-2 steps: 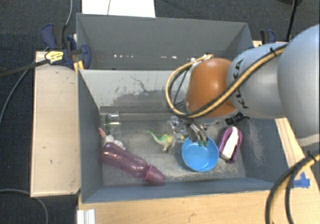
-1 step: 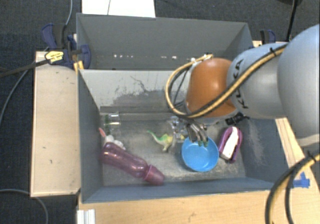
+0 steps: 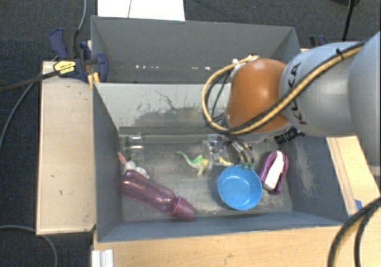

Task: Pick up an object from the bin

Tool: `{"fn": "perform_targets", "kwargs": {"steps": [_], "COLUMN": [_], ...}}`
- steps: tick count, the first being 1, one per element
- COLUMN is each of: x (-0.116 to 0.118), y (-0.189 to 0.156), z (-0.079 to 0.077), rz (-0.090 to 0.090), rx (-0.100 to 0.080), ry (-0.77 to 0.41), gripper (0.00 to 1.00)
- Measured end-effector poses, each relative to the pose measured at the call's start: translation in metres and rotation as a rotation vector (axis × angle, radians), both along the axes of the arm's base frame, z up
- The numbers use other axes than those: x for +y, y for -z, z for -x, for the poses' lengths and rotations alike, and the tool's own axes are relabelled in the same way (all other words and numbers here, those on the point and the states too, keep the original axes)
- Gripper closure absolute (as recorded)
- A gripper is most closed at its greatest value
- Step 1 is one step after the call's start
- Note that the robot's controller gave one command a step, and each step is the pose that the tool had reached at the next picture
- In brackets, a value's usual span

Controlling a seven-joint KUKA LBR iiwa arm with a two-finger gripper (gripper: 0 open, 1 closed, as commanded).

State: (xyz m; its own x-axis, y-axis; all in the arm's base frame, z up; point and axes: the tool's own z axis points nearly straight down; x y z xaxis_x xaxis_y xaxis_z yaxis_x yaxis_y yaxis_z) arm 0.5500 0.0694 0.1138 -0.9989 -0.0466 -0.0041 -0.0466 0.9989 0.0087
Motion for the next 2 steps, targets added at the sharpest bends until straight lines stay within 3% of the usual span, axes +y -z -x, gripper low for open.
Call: {"fn": "perform_targets", "kwargs": {"steps": [1,2], "x": [0.014,0.014], "y": [-0.0784,-0.0784], "z": [-0.0036,-0.0036], "rz": [-0.003,-0.003], "rx": [-0.012,-0.012], "ry": [-0.026,-0.026], "gripper": [1.0,1.0]}}
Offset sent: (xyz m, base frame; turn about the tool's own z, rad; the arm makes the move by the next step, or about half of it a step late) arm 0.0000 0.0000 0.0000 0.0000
